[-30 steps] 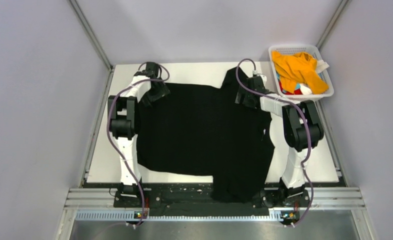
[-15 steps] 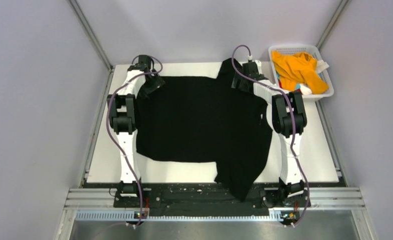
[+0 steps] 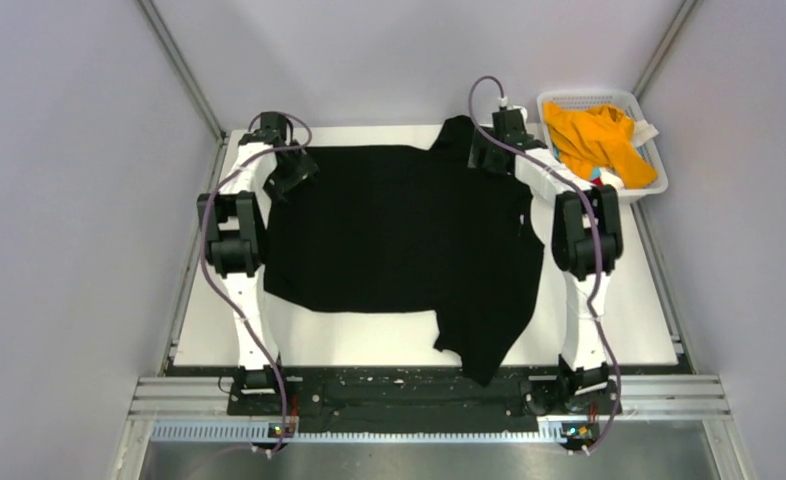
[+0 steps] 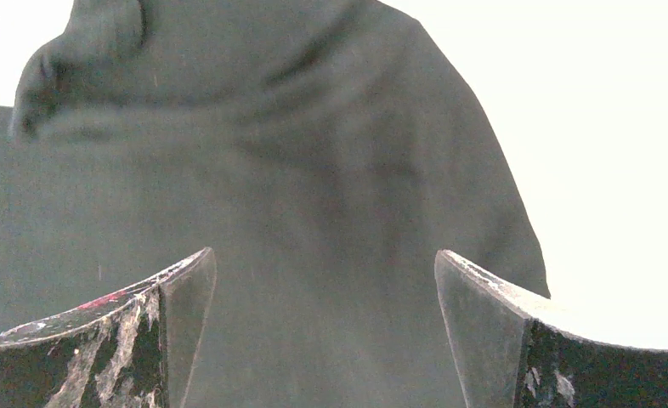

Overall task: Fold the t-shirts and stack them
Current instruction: Flatten out the tshirt, then grab the side of the flattened tshirt closest away from the robot with both arms

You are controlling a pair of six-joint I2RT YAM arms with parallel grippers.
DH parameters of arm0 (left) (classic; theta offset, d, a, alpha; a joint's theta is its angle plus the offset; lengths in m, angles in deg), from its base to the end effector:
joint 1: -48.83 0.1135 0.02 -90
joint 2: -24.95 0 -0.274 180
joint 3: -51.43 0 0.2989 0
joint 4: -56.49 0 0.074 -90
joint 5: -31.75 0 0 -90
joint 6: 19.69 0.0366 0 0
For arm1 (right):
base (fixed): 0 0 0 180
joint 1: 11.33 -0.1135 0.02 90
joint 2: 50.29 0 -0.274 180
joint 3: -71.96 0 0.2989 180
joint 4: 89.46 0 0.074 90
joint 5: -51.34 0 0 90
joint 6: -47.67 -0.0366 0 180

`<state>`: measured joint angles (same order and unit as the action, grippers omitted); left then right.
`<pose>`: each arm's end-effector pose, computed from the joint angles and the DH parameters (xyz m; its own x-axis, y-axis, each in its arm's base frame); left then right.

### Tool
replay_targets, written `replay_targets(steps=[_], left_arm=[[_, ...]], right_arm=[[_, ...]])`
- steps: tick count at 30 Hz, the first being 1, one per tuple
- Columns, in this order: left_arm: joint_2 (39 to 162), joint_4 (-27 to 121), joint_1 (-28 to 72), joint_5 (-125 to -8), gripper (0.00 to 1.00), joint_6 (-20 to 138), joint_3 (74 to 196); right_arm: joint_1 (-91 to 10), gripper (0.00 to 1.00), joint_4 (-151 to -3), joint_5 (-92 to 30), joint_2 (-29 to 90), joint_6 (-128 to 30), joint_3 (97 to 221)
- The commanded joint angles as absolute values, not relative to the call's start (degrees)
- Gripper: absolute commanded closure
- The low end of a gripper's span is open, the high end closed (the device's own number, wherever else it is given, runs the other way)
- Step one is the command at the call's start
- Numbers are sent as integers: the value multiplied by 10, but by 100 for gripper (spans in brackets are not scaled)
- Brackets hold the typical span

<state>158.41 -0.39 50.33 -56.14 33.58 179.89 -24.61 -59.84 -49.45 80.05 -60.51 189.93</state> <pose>0.5581 0.0160 0.1888 -0.6806 -0.6157 -0.3972 -0.5621 0.7865 -0.2558 0.5574 0.1245 0.1848 -0.6468 0.1623 -0.7452 0.1174 0.9866 0.1129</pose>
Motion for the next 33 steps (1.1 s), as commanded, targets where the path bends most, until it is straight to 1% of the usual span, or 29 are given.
replay_targets(steps=[1, 4, 7, 9, 12, 14, 18, 22, 28, 33], left_arm=[[1365, -16, 507, -516, 1, 334, 1634], [1259, 21, 508, -515, 1, 324, 1470], [1189, 56, 507, -549, 1, 317, 1357], [1166, 89, 506, -577, 1, 315, 1303], [1161, 121, 500, -620, 1, 305, 1257], [1165, 116, 491, -603, 1, 295, 1230], [1141, 95, 491, -555, 1, 282, 1173], [1075, 51, 491, -484, 1, 261, 1125], [965, 5, 491, -424, 1, 243, 1079], [947, -27, 491, -393, 1, 223, 1068]], right_arm=[[-251, 1, -584, -518, 594, -608, 1773], [-251, 1, -601, -514, 490, -639, 1636], [-252, 1, -635, -467, 395, -667, 1512], [-256, 1, -648, -438, 355, -686, 1439], [-268, 1, -648, -412, 309, -694, 1381], [-280, 1, -634, -408, 263, -694, 1342], [-281, 1, -619, -425, 203, -692, 1306], [-282, 1, -610, -437, 158, -691, 1286], [-282, 1, -608, -425, 143, -692, 1269], [-300, 1, -578, -430, 131, -680, 1263]])
